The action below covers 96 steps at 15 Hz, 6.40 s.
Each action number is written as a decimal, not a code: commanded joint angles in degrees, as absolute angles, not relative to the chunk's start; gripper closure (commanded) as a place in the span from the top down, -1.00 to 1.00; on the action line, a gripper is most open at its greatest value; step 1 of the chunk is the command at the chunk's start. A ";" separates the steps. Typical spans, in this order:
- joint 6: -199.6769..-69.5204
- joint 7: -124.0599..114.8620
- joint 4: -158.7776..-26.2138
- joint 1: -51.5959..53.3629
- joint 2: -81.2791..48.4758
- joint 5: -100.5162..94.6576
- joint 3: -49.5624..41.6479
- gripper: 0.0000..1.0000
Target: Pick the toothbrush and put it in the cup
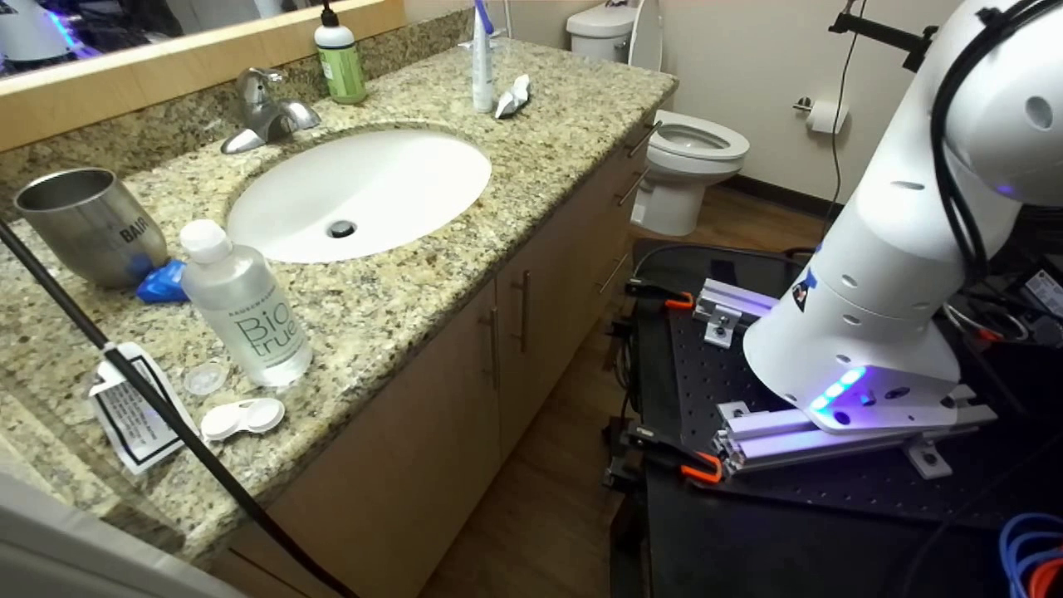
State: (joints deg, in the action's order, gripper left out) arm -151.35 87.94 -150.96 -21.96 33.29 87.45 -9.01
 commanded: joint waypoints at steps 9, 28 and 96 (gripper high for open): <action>-150.96 102.36 -152.58 -13.85 38.86 106.61 -2.27 -0.97; -114.27 156.48 -149.42 -15.12 17.38 144.86 4.31 -0.97; -141.00 148.92 -123.19 -64.63 3.10 148.06 60.15 -0.97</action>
State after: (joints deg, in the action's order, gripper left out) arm -137.18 148.92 -123.74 -63.47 3.78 148.97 59.08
